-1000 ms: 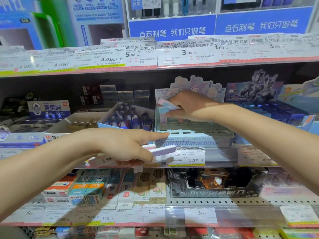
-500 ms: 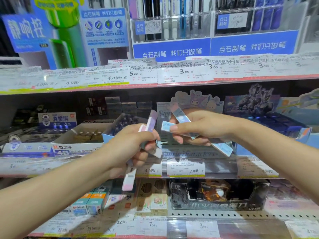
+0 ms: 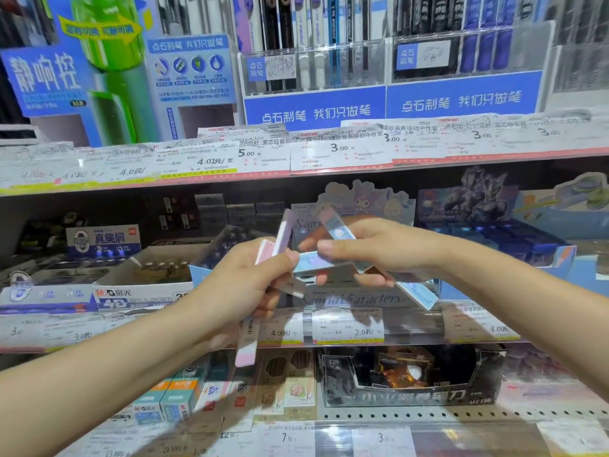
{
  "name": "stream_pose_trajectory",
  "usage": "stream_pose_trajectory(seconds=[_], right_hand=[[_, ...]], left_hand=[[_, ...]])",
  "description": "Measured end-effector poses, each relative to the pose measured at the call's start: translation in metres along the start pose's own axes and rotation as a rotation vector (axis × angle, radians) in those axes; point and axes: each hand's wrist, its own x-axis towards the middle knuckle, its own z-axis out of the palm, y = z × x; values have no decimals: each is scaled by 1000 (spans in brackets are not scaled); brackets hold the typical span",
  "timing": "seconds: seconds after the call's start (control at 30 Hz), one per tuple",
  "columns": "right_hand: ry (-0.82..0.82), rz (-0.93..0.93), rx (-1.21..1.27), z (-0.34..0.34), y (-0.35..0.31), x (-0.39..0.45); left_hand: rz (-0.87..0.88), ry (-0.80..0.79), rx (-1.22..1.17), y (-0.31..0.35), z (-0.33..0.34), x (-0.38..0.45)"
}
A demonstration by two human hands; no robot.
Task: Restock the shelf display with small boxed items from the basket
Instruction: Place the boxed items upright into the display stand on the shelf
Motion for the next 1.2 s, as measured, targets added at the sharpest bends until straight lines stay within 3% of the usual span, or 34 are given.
stream_pose_trajectory(seconds=[0.1,0.3,0.47,0.57,0.77,0.9,1.03,1.2], right_hand=[[149,68,46,-1,2,-8],[347,-108,225,12,10,3],[515,-133,237,3,14,14],[560,-100,105,-11,14,17],[575,-141,-269,-24,10,33],[501,-162,-517,-25,8,44],[432,-178,-728,-24,5,49],[376,-191,-807,-23,5,52]], left_hand=[[13,84,-35,-2,-4,0],[26,95,-46,-7,-1,0],[83,36,74,-2,-10,-2],[107,-57,220,3,-21,-5],[-57,-428,634,4,-24,-3],[-120,-489,819,0,-20,1],[-144,-502,829,0,-20,3],[-207,-535,778,4,-22,6]])
